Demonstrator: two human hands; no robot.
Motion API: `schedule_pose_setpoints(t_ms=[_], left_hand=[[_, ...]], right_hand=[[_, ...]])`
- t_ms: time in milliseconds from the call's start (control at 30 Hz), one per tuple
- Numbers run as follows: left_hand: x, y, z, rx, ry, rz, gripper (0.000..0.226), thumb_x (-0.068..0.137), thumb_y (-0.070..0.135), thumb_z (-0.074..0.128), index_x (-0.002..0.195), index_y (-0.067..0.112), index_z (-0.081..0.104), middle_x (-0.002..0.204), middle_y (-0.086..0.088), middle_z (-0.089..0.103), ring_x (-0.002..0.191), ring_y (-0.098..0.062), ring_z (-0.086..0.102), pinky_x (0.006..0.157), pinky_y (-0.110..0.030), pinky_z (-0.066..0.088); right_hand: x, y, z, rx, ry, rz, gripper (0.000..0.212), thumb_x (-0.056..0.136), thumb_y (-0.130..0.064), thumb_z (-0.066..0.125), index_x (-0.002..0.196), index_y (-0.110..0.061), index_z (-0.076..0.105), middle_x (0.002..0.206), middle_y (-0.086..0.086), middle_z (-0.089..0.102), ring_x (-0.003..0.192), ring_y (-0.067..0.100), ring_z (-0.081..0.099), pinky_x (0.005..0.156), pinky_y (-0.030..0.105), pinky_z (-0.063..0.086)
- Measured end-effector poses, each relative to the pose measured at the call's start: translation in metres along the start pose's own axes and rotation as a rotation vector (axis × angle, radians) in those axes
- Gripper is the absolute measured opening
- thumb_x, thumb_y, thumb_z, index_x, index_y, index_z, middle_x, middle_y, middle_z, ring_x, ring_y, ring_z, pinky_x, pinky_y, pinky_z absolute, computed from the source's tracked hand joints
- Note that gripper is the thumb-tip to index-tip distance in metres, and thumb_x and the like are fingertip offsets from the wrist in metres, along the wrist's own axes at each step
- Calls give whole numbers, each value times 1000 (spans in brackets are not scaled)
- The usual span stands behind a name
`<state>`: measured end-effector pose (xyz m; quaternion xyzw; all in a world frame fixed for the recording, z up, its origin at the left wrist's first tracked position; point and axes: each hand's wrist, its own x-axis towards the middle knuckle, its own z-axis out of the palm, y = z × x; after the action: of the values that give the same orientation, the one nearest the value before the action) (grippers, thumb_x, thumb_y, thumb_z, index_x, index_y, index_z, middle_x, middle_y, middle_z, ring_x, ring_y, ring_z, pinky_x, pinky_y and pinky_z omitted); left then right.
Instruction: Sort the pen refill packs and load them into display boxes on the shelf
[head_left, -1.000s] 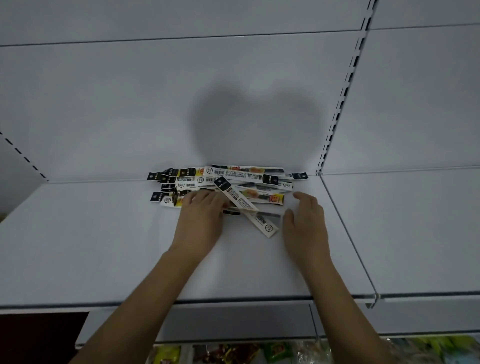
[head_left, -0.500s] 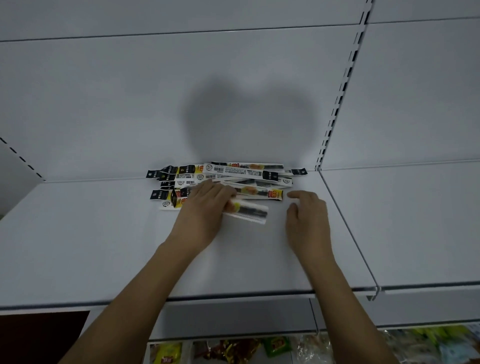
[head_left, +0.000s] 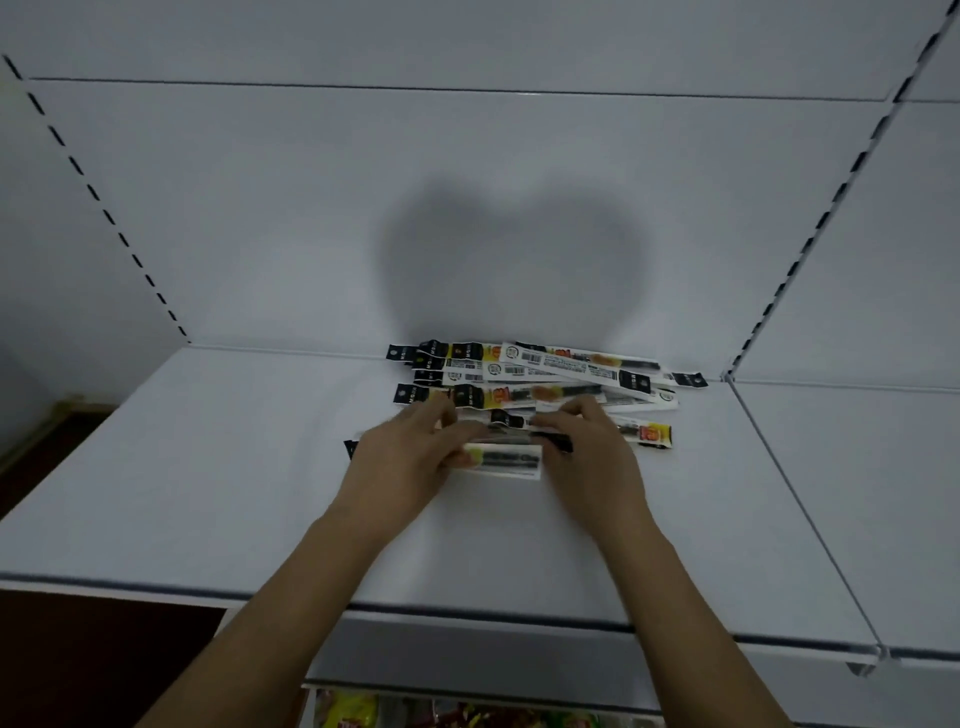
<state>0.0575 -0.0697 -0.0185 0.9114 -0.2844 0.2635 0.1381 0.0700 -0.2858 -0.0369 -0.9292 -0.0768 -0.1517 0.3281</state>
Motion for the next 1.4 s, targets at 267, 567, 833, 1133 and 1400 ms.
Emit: schedule_pose_setpoints(t_ms=[267, 567, 833, 1133, 1400], left_hand=[[3, -6, 10, 77, 63, 117, 26, 83, 26, 62, 104, 20, 76, 101, 0, 71, 89, -19, 49, 56, -24, 41], [-2, -11, 13, 76, 229, -217, 29, 60, -11, 78, 75, 9, 63, 82, -2, 64, 82, -23, 51, 45, -22, 31], [-1, -3, 14, 122, 91, 24, 32, 81, 23, 50, 102, 19, 74, 93, 0, 71, 85, -30, 60, 66, -37, 46], [-7, -13, 8, 234, 169, -475, 28, 76, -5, 64, 96, 15, 61, 76, 1, 60, 73, -27, 59, 100, -46, 28], [-4, -2, 3, 138, 176, -298, 16, 69, -2, 62, 77, 11, 58, 46, 1, 47, 42, -24, 46, 87, -35, 37]], right_hand=[[-6, -7, 0, -39, 149, -405, 25, 72, -10, 54, 82, -17, 76, 86, -1, 64, 84, 19, 48, 65, 36, 40], [-12, 7, -5, -72, 107, -195, 26, 86, -40, 63, 105, -28, 75, 96, -9, 67, 94, 18, 56, 78, 44, 47], [-15, -11, -9, 110, 210, -439, 30, 85, -13, 70, 113, -23, 73, 101, -2, 63, 97, 14, 52, 80, 28, 46], [-13, -3, -6, 1, -42, -14, 17, 83, -37, 75, 96, -26, 70, 97, -15, 56, 95, 7, 43, 85, 32, 41], [-12, -4, -1, -93, 49, -127, 32, 93, -37, 55, 117, -20, 66, 114, -3, 62, 104, 21, 52, 81, 38, 45]])
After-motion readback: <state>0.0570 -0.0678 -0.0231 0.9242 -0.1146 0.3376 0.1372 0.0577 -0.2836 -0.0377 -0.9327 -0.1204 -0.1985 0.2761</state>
